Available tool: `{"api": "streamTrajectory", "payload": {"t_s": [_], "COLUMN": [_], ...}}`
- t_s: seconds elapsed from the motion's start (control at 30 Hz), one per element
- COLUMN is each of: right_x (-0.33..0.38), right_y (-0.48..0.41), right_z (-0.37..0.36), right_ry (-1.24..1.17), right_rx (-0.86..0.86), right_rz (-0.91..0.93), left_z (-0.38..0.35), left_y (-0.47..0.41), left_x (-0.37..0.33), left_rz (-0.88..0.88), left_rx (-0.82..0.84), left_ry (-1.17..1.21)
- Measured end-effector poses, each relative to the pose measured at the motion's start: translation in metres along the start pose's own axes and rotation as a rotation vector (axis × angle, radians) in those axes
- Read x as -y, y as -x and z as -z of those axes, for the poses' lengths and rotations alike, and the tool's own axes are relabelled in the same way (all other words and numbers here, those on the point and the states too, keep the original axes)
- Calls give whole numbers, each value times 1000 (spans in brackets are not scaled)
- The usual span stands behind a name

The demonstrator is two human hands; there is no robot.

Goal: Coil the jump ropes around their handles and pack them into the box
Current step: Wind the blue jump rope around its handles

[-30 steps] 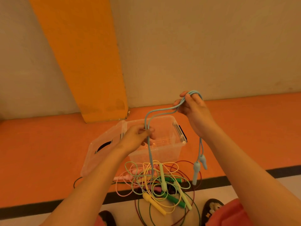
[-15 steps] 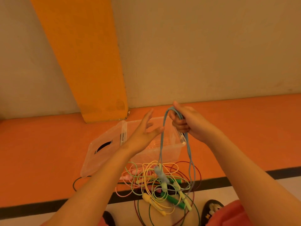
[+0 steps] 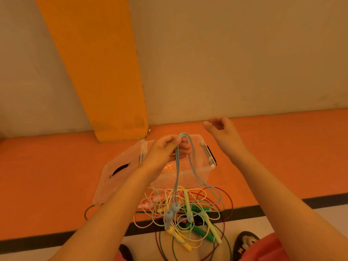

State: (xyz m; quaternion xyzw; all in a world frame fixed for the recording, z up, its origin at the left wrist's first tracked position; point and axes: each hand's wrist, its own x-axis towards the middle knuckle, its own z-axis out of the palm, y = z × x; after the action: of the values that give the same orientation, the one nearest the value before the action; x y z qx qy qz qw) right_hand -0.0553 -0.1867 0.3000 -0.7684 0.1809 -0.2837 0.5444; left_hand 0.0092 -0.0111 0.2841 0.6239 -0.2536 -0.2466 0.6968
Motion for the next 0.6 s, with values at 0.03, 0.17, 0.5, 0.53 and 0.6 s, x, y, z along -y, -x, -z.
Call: {"api": "streamTrajectory", "payload": {"t_s": [0.03, 0.17, 0.5, 0.53, 0.6], "right_x": [2, 3, -20, -17, -9], "right_y": [2, 20, 46, 44, 37], "right_z": [1, 0, -49, -50, -50], "right_ry": [-25, 205, 183, 120, 23], "right_rx": [43, 681, 820, 766, 649], "right_rz": [29, -112, -175, -179, -146], "left_z": [-1, -6, 2, 5, 11], "left_y": [-1, -2, 1, 2, 4], "left_x": [0, -4, -12, -11, -6], "left_rz": [10, 0, -57, -43, -3], "left_rx": [-2, -10, 86, 78, 85], "left_ry": [26, 89, 90, 57, -22]}}
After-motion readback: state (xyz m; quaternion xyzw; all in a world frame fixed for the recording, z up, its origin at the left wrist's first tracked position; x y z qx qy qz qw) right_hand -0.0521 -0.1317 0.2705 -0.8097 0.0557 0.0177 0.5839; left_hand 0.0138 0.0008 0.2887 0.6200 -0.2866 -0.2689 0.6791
